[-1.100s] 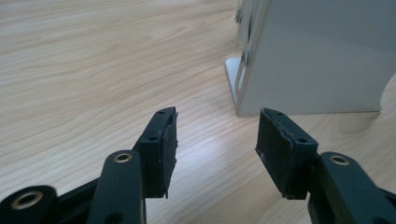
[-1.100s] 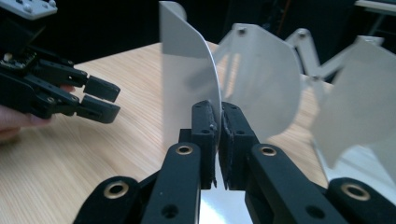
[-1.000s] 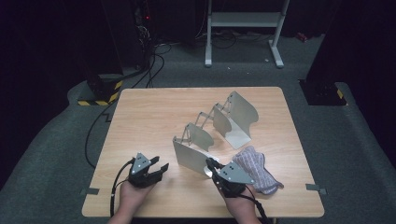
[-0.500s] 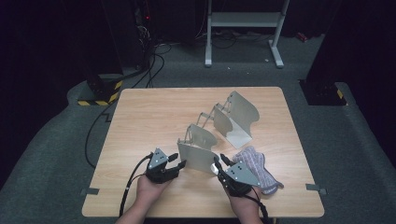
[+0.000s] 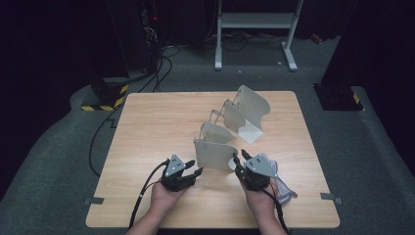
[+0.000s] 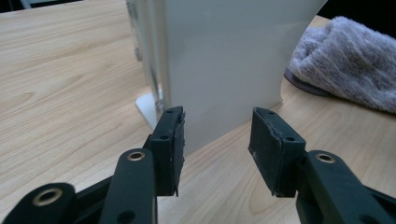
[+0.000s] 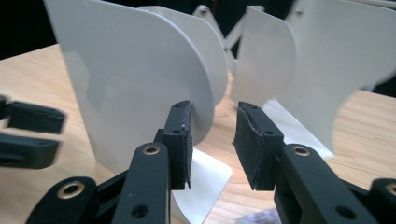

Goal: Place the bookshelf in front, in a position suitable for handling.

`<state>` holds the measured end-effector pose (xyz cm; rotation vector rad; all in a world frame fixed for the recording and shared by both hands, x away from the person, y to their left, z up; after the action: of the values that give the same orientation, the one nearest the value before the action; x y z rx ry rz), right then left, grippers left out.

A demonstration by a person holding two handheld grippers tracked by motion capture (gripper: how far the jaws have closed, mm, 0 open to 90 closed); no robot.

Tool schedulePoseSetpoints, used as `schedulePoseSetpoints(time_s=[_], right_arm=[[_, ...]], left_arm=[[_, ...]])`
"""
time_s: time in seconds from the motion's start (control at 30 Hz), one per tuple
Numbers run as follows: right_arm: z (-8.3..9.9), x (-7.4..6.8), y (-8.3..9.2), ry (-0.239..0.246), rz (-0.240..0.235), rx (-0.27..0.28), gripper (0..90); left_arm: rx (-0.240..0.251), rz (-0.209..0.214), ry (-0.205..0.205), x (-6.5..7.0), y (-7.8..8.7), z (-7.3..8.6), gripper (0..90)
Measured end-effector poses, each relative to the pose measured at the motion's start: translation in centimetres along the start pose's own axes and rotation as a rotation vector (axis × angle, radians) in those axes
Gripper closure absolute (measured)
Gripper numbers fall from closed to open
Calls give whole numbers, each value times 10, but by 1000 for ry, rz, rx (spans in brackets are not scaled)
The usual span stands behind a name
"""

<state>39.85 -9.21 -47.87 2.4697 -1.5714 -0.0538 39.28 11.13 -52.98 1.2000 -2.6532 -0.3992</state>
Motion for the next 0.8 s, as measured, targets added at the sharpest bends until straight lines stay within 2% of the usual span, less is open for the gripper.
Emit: schedulePoseSetpoints(time_s=[0.07,0.17,0.23,0.4,0.57,0.6,0.63,0.67,0.73,0.8], right_arm=[[-2,4,-1,-11,10,2,642],[-8,4,3,-20,0,25,615],[-16,-1,8,-31,-18,53,597],[-39,-24,11,6,-73,96,579],[-57,-56,-9,42,-132,99,583],[-57,-56,-9,42,-132,99,583],[-65,-69,-19,62,-148,100,584],[-65,-69,-19,62,-148,100,584],[-73,-86,-41,66,-172,92,590],[-75,-93,-53,69,-172,78,599]], left_arm=[[-2,-15,0,-6,4,1,546],[-5,-30,2,-12,9,2,546],[-17,-61,-3,-27,23,8,545],[-23,-110,23,-49,48,20,543],[-16,-129,50,-58,60,28,542],[-16,-129,50,-58,60,28,542],[-13,-128,56,-58,61,27,542],[-7,-127,58,-58,61,27,542],[-9,-122,54,-57,62,27,541],[-11,-119,51,-56,62,28,542]])
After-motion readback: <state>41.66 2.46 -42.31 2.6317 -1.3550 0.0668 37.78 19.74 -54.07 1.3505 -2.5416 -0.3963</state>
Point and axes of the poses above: each handheld gripper's, and its own axes: y roughly backward along the jaws, z roughly out of its underside, x roughly to its right, the point moved 7 cm from there along -y, roughly forward along the jaws, and after that the axes turned 8 degrees about x, right-handed, at the moved point
